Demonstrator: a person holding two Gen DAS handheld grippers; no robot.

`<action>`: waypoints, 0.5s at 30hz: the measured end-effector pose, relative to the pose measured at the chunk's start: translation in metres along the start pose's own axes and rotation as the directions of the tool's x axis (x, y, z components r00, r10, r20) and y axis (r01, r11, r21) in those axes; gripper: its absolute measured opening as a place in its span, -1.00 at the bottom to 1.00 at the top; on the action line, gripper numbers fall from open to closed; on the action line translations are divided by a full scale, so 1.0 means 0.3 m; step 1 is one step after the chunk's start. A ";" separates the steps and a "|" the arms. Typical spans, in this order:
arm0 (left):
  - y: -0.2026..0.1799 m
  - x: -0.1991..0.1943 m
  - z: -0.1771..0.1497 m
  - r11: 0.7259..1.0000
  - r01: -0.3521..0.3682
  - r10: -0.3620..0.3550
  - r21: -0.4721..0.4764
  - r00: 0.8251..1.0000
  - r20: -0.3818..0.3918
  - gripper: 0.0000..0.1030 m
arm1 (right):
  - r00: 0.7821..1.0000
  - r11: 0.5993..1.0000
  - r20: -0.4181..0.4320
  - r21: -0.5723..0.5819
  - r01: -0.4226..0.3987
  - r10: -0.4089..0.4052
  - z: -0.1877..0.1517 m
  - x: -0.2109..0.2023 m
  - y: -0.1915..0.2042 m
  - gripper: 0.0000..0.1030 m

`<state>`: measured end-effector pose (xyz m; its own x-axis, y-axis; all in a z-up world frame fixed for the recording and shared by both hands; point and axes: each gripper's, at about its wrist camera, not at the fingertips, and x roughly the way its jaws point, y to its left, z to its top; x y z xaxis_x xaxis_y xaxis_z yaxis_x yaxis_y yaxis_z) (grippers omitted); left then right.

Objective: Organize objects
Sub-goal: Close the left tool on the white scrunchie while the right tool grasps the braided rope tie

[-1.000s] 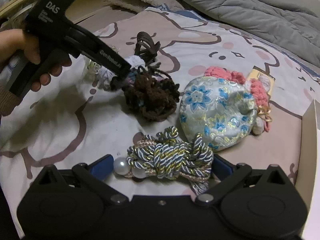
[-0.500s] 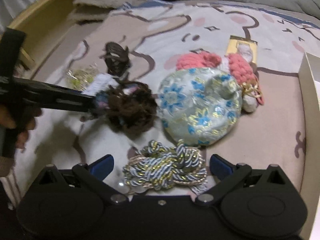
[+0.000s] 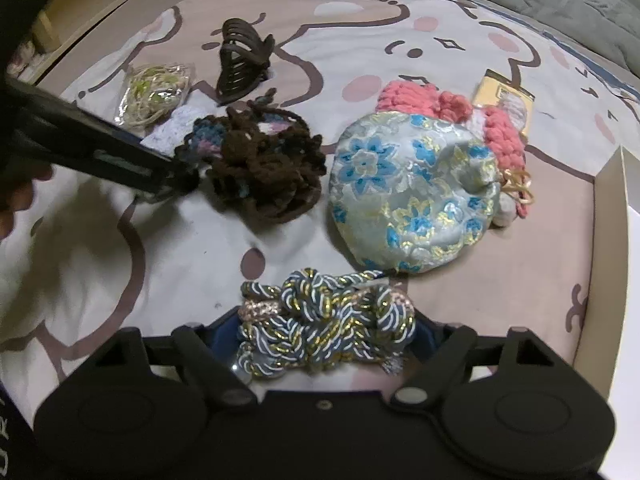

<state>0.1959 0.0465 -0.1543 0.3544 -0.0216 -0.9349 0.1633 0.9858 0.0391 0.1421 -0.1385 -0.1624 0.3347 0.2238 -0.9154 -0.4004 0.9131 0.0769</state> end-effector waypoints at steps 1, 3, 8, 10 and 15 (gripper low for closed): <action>-0.002 0.003 0.002 1.000 -0.004 0.004 0.003 1.000 -0.001 -0.14 | 1.000 1.000 -0.001 -0.005 -0.006 0.006 -0.003 -0.003 -0.001 0.60; 0.000 0.003 0.004 1.000 -0.005 0.005 0.002 1.000 -0.003 -0.16 | 1.000 1.000 0.001 -0.007 -0.012 0.012 -0.008 -0.009 -0.003 0.60; 0.012 -0.028 0.002 0.999 0.016 -0.016 -0.039 1.000 0.008 -0.22 | 1.000 1.000 0.016 0.004 -0.024 0.024 -0.002 -0.038 -0.015 0.60; 0.019 -0.054 0.002 0.998 0.026 -0.025 -0.057 0.999 0.026 -0.23 | 0.999 1.000 0.035 0.018 -0.020 0.020 0.008 -0.058 -0.026 0.60; 0.023 -0.131 -0.002 0.996 0.011 -0.004 -0.083 0.997 0.083 -0.23 | 0.996 0.997 0.094 0.077 -0.011 0.004 0.032 -0.120 -0.064 0.60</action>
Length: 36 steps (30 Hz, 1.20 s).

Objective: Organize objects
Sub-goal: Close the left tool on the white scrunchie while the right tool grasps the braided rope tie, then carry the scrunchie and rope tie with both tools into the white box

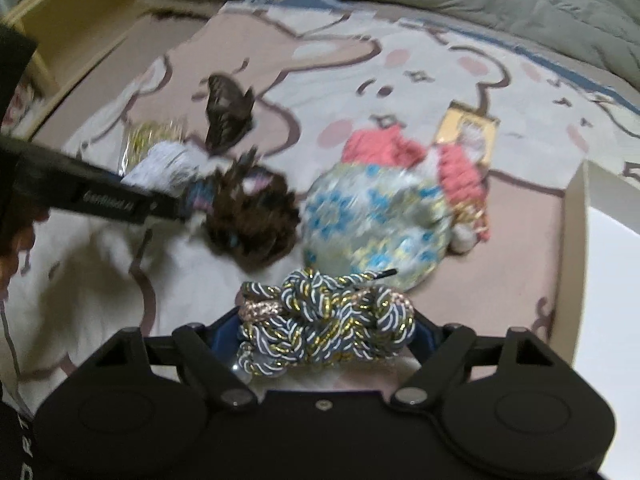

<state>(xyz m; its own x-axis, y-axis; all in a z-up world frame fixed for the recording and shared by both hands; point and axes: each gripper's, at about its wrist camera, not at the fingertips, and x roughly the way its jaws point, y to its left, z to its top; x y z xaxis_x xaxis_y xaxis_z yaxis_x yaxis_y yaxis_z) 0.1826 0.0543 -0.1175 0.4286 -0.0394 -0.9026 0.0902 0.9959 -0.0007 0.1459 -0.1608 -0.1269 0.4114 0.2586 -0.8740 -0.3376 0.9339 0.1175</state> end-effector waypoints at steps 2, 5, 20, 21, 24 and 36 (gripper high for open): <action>-0.002 -0.031 0.001 1.000 0.008 -0.008 -0.010 1.000 0.022 -0.23 | 1.000 1.000 0.028 0.010 0.002 -0.003 0.012 -0.025 -0.011 0.60; -0.013 -0.076 0.001 1.000 0.016 -0.015 -0.019 0.998 0.055 -0.23 | 0.997 0.999 0.072 0.029 0.014 -0.016 0.031 -0.062 -0.030 0.60; -0.092 -0.250 -0.005 0.998 0.044 -0.034 -0.044 0.979 0.201 -0.23 | 0.964 0.984 0.252 0.173 0.037 -0.080 0.083 -0.237 -0.122 0.60; -0.097 -0.256 -0.003 0.998 0.047 -0.037 -0.046 0.978 0.206 -0.23 | 0.963 0.983 0.257 0.180 0.040 -0.086 0.082 -0.242 -0.126 0.60; -0.114 -0.270 0.001 0.999 0.033 -0.023 -0.041 0.975 0.222 -0.23 | 0.958 0.980 0.270 0.192 0.049 -0.101 0.079 -0.257 -0.135 0.60; -0.150 -0.335 0.023 0.996 0.052 -0.031 -0.068 0.959 0.281 -0.23 | 0.936 0.972 0.316 0.221 0.084 -0.153 0.077 -0.345 -0.156 0.61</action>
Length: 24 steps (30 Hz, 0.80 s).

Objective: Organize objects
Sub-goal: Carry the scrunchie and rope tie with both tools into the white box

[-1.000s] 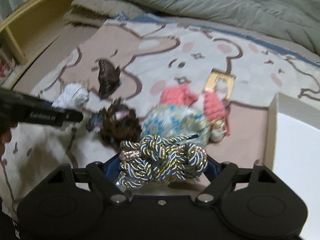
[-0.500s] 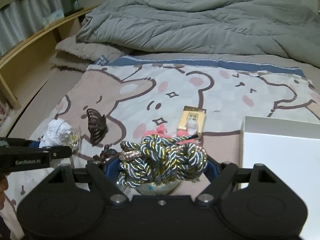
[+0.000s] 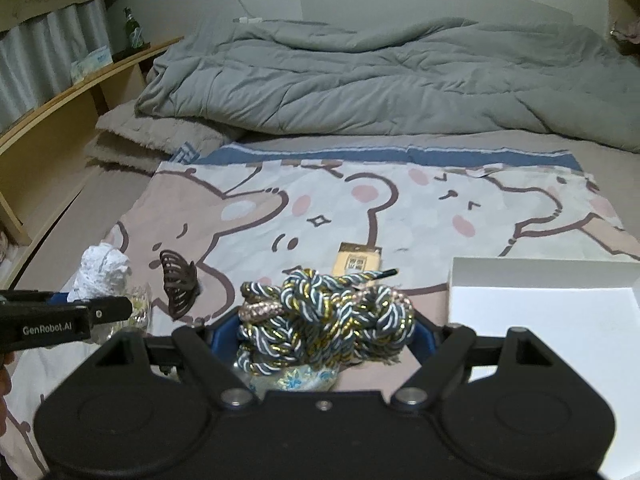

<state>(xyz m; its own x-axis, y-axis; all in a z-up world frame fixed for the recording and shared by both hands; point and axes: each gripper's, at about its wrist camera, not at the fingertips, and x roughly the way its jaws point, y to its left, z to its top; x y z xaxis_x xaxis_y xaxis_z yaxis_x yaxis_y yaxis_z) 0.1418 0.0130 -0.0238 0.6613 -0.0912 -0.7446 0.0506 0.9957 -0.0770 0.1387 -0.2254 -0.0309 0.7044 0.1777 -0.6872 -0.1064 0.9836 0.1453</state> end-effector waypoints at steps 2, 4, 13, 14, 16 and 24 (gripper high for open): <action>-0.019 -0.009 0.006 1.000 0.008 -0.008 -0.001 1.000 0.011 -0.23 | 1.000 1.000 0.006 0.009 0.005 -0.005 0.010 -0.014 -0.009 0.60; -0.044 -0.013 0.014 1.000 0.017 -0.017 -0.003 1.000 0.019 -0.23 | 1.000 1.000 0.017 0.006 0.014 -0.014 0.021 -0.030 -0.019 0.60; -0.199 -0.005 0.046 0.998 0.057 -0.058 0.022 0.997 0.049 -0.23 | 0.996 0.997 0.048 0.033 0.068 -0.070 0.055 -0.080 -0.149 0.60; -0.222 -0.002 0.051 0.998 0.065 -0.066 0.021 0.996 0.053 -0.23 | 0.996 0.997 0.046 0.037 0.075 -0.076 0.059 -0.083 -0.169 0.60; -0.265 0.006 0.059 0.996 0.079 -0.081 0.027 0.995 0.054 -0.23 | 0.995 0.995 0.051 0.045 0.085 -0.088 0.068 -0.091 -0.207 0.60; -0.459 0.062 0.077 0.988 0.146 -0.148 0.057 0.988 0.040 -0.23 | 0.990 0.988 0.052 0.090 0.127 -0.132 0.071 -0.089 -0.373 0.61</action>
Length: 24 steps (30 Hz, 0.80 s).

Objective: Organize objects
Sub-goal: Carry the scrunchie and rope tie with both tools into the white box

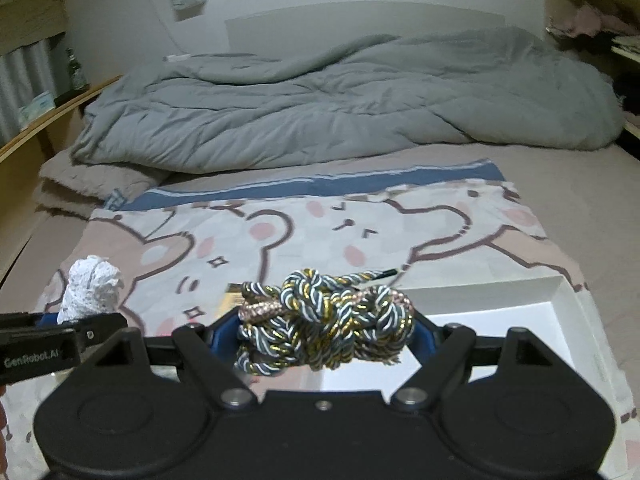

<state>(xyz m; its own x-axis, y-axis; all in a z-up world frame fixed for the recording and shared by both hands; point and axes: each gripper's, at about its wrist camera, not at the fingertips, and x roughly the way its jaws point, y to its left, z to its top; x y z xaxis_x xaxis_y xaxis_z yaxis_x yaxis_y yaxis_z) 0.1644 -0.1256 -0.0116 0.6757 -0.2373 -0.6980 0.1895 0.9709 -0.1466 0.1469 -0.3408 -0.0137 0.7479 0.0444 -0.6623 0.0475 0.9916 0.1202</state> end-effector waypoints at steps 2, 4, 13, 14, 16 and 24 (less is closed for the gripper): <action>-0.044 0.028 0.005 1.000 0.023 -0.023 0.006 1.000 -0.007 -0.23 | 1.000 1.000 -0.005 0.012 0.015 -0.015 0.003 0.017 -0.042 0.61; -0.090 0.057 0.010 0.999 0.043 -0.043 0.011 0.999 -0.013 -0.23 | 1.000 0.999 -0.006 0.025 0.026 -0.026 0.004 0.027 -0.080 0.61; -0.242 0.213 0.010 0.987 0.156 -0.159 -0.039 0.984 -0.081 -0.23 | 0.998 0.996 -0.020 0.066 0.054 -0.052 0.003 0.085 -0.233 0.61; -0.249 0.231 0.008 0.985 0.164 -0.167 -0.047 0.982 -0.092 -0.23 | 0.998 0.996 -0.025 0.057 0.061 -0.060 0.000 0.094 -0.242 0.61; -0.269 0.279 0.003 0.982 0.174 -0.182 -0.072 0.976 -0.117 -0.23 | 0.997 0.997 -0.033 0.037 0.074 -0.073 -0.005 0.113 -0.259 0.61; -0.269 0.440 -0.037 0.956 0.185 -0.230 -0.226 0.954 -0.193 -0.23 | 0.987 0.993 -0.115 0.016 0.114 -0.112 -0.052 0.221 -0.335 0.61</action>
<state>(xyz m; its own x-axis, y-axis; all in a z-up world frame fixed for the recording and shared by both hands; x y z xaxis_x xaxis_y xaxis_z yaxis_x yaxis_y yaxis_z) 0.2304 -0.2349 -0.0996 0.4634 -0.4435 -0.7672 0.1457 0.8921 -0.4277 0.1813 -0.4357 -0.0811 0.6572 -0.0528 -0.7519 0.1434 0.9881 0.0559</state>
